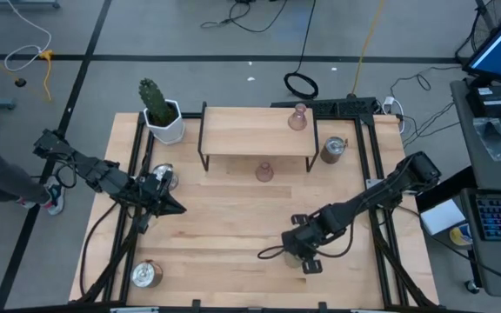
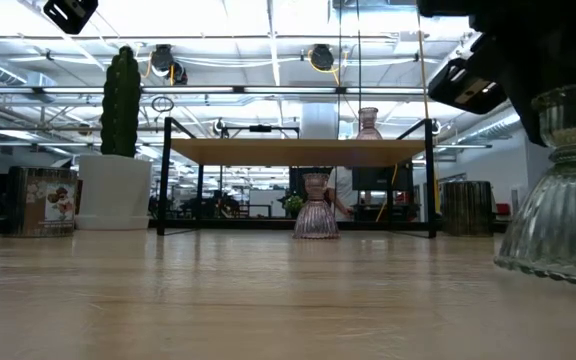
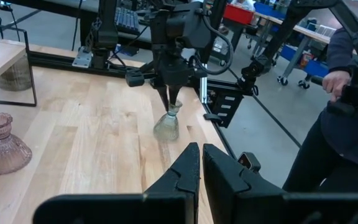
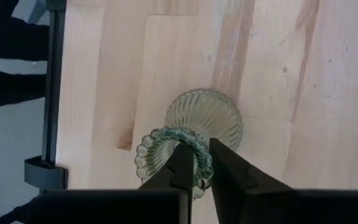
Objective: Pick & Place candle stick holders
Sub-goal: Put the green scented candle on the shelf
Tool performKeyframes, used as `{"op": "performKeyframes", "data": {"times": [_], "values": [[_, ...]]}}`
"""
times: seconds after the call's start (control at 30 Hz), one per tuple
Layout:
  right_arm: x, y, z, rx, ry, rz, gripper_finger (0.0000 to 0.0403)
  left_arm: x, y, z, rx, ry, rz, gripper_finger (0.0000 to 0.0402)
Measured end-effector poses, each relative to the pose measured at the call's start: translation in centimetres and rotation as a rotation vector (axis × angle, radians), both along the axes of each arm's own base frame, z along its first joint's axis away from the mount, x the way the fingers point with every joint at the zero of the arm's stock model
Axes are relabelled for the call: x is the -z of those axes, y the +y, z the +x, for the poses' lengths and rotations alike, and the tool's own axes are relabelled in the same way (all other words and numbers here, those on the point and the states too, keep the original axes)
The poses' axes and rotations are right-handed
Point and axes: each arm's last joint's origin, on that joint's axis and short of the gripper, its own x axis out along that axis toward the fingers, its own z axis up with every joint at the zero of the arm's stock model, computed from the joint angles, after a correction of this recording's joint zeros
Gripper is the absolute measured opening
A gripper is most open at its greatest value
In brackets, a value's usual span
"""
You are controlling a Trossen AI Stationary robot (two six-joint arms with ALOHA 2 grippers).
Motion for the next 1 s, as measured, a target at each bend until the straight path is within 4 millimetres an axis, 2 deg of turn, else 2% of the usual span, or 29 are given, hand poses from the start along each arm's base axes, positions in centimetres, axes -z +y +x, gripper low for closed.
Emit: {"op": "performKeyframes", "data": {"times": [0.13,0.27,0.63,1.0], "values": [[-0.5,-0.6,0.3,0.031,0.020,0.041,0.0021,0.0,0.0,0.0,0.000,0.000,0.000,0.0021],[-2.1,-1.1,0.5,0.040,-0.024,0.080,0.0021,0.0,0.0,0.0,0.000,0.000,0.000,0.0021],[-8.9,-4.7,0.2,0.146,-0.185,0.136,0.0021,0.0,0.0,0.0,0.001,-0.002,0.001,0.0021],[-14.7,-9.3,0.2,0.234,-0.452,0.023,0.0021,0.0,0.0,0.0,0.000,-0.005,-0.001,0.0021]]}}
